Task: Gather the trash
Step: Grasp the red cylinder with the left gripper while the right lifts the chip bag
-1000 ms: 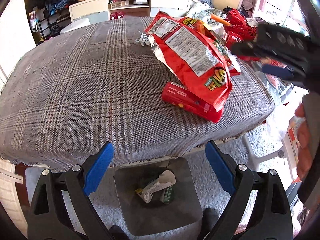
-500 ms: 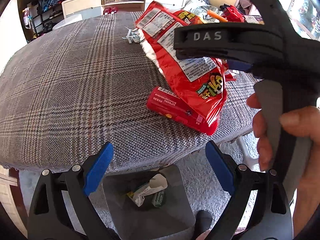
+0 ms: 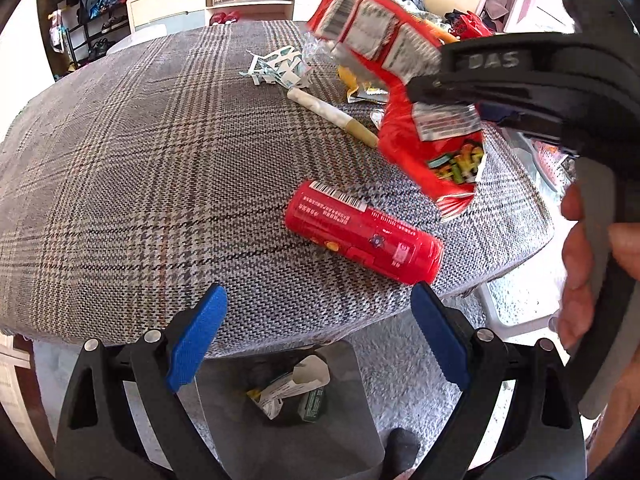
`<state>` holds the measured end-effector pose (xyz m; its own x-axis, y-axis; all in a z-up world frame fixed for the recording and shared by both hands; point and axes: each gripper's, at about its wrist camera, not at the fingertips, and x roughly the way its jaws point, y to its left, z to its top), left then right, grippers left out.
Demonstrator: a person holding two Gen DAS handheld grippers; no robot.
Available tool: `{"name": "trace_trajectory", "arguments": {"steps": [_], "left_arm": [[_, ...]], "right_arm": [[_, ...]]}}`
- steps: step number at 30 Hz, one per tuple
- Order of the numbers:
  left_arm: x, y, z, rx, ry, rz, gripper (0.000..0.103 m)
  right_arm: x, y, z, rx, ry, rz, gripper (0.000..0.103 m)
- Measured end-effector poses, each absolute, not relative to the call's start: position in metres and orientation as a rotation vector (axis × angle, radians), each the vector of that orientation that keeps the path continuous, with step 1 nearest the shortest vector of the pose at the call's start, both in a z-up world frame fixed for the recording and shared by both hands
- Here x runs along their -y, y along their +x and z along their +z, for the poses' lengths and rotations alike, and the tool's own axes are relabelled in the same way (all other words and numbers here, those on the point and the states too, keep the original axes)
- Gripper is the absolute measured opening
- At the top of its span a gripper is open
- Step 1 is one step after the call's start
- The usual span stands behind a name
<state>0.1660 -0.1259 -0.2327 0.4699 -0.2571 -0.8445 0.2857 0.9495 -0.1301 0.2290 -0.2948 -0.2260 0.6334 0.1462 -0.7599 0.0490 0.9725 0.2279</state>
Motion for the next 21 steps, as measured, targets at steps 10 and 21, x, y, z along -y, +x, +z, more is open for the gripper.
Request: {"name": "trace_trajectory", "arguments": {"steps": [10, 21], "left_arm": [[0.144, 0.171, -0.227, -1.013, -0.022, -0.348, 0.083], [0.173, 0.189, -0.241, -1.021, -0.01, -0.299, 0.083]], "right_arm": [[0.318, 0.215, -0.2, -0.821, 0.252, 0.056, 0.035], [0.349, 0.195, -0.18, -0.758, 0.258, 0.026, 0.035]]}}
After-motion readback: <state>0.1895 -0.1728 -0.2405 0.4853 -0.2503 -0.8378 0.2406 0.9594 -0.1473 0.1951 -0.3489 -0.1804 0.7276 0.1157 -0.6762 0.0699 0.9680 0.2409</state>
